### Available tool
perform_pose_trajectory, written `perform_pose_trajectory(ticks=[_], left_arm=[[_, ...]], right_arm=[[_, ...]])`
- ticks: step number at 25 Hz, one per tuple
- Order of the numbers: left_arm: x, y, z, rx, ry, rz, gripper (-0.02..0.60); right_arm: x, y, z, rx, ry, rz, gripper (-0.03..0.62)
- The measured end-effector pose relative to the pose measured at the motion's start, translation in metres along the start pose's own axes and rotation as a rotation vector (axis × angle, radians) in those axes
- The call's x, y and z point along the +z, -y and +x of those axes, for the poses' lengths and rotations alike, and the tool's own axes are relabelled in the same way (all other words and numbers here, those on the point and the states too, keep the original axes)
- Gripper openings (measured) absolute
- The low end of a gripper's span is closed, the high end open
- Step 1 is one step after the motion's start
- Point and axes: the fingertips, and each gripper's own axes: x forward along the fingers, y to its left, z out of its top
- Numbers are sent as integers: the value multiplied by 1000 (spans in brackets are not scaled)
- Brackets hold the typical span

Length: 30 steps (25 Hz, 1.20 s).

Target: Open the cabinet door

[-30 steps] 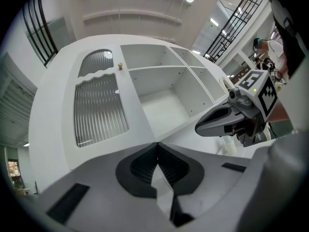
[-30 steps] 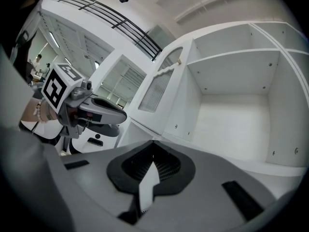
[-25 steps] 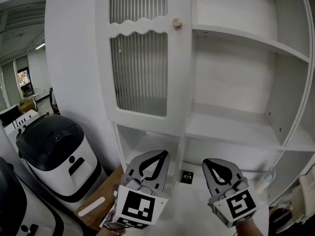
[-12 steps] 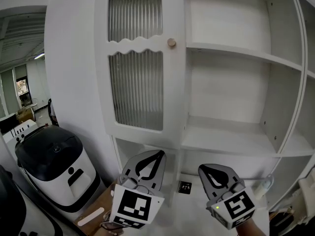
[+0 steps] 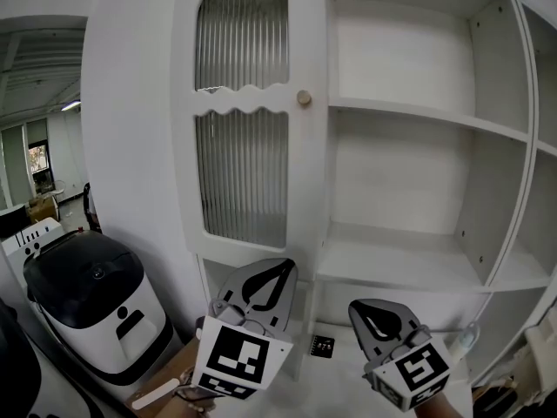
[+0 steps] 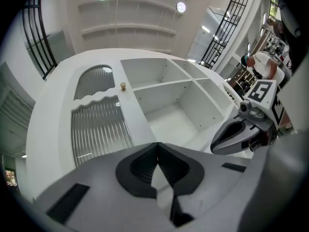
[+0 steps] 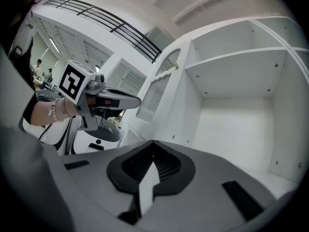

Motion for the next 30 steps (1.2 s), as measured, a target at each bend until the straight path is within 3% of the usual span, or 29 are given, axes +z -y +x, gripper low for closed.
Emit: perform_pose_trajectory(ticks=[8,11,15,22,25,30], left_arm=[[29,-18,12,23,59,15,0],[40,-28,17,37,78,28,0],[55,-42,25,60,103,45,0],[85,-63,37,99,141,75,0],[97,-69,41,119,162,88,0],[113,-83,51,120,197,47,23]], right_arm=[[15,7,2,8,13,-4,0],[20,10,1,-1,-30,3,0],[26,12,4,14,26,-13,0],[29,14,3,11,-14,8,0],[30,16,4,15,14,1,0],[30,16,0,8,-27,9,0]])
